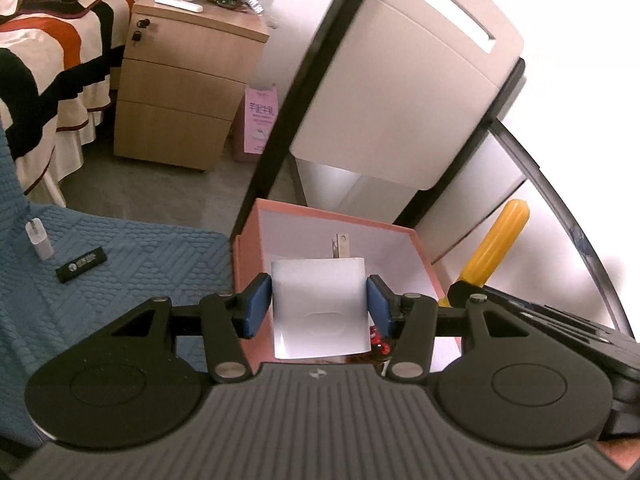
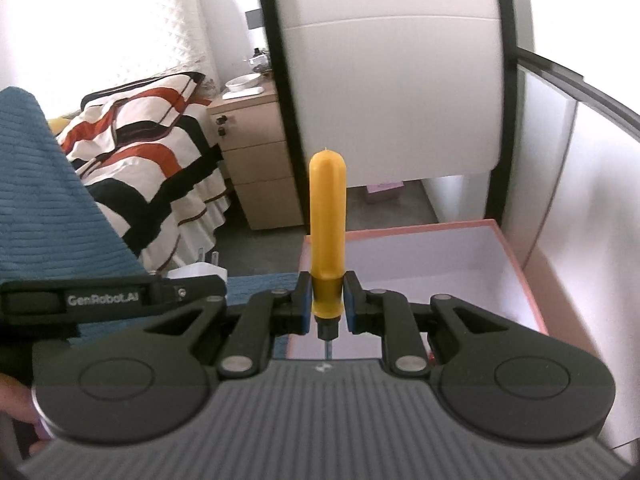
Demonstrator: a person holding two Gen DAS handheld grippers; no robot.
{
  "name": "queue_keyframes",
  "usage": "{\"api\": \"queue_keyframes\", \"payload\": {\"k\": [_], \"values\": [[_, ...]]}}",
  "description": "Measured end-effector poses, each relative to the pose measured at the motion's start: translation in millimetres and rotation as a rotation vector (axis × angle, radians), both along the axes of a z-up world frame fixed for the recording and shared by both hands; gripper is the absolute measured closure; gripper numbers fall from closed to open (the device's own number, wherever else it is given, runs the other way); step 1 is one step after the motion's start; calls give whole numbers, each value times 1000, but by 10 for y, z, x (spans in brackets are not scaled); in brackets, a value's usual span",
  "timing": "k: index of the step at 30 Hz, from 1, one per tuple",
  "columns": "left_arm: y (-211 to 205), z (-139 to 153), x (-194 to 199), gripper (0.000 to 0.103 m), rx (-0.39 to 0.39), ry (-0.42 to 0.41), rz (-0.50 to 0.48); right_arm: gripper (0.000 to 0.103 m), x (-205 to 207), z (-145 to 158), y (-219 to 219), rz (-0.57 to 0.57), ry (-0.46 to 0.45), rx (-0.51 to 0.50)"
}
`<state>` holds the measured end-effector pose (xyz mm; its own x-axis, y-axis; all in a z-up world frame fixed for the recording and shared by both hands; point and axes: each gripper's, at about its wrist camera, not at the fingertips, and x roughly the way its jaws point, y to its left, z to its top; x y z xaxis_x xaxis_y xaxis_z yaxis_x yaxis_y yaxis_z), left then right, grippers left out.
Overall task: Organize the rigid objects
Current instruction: 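Open both grippers to drop the charger and screwdriver into the box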
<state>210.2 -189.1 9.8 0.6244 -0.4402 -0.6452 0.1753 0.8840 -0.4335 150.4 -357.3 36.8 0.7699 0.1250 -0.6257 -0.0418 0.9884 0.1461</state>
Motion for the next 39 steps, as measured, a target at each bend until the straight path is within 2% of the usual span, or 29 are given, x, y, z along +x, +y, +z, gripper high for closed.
{"api": "queue_keyframes", "payload": {"k": [7,20,25,30,34,39], "values": [[-301,-228,5,45,6,52,-2,84,-32,-256,-322,-10,71,9],[-820,-1005,-39,45,44,188,-30,84,-95,-900,-695,-32,232,14],[-961,-1219,-40,45,51,238,-45,83,-135,-1105,-837,-38,282,30],[-1061,-1326,-60,47,65,249,-57,83,-166,-1290,-928,-36,327,44],[-1117,-1303,-22,47,76,237,-54,83,-147,-1389,-984,-44,359,63],[-1107,-1261,-15,47,76,227,-37,83,-174,-1366,-1018,-33,345,69]]}}
